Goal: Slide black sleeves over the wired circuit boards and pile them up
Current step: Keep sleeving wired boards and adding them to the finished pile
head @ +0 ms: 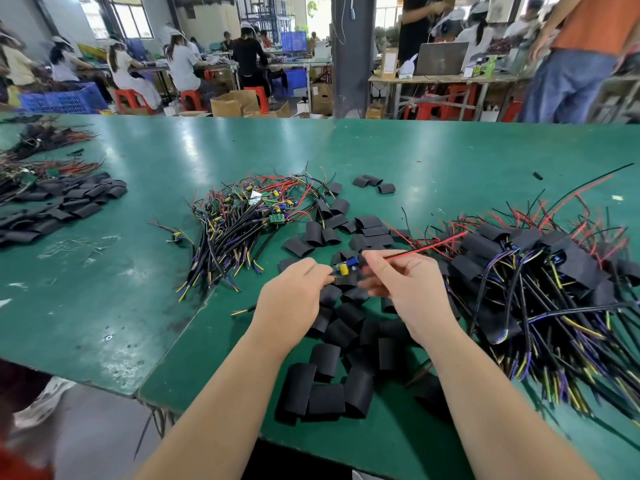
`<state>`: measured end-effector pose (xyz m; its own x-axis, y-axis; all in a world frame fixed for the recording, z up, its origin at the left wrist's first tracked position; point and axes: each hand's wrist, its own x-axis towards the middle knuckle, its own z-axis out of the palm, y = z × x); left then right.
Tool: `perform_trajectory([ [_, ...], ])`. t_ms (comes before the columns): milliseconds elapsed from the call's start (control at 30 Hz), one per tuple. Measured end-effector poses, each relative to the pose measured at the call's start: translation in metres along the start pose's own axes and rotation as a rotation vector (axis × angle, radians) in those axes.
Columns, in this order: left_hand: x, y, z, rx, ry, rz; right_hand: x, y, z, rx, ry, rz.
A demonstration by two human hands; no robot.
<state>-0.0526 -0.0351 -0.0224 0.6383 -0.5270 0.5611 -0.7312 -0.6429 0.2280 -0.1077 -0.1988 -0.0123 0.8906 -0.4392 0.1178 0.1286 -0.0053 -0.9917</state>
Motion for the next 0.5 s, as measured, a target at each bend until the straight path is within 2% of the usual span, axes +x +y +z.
perform_trajectory([
  [67,0.000,-0.002,-0.001,0.031,0.087,-0.068,0.000,0.003,-0.001,-0.462,-0.033,-0.096],
  [133,0.000,-0.004,-0.001,0.031,0.136,-0.144,-0.003,0.006,0.002,-0.780,-0.131,-0.201],
  [200,0.000,-0.004,0.001,0.034,0.161,-0.192,-0.007,0.009,0.012,-0.917,-0.199,-0.267],
  [367,0.000,-0.003,0.003,0.051,0.191,-0.197,-0.011,0.021,0.037,-1.330,-0.107,-0.365],
  [433,-0.002,-0.003,0.004,0.048,0.199,-0.197,-0.009,0.025,0.038,-1.389,-0.136,-0.318],
  [500,-0.003,-0.003,0.005,0.035,0.193,-0.203,-0.006,0.025,0.036,-1.315,-0.147,-0.278],
])
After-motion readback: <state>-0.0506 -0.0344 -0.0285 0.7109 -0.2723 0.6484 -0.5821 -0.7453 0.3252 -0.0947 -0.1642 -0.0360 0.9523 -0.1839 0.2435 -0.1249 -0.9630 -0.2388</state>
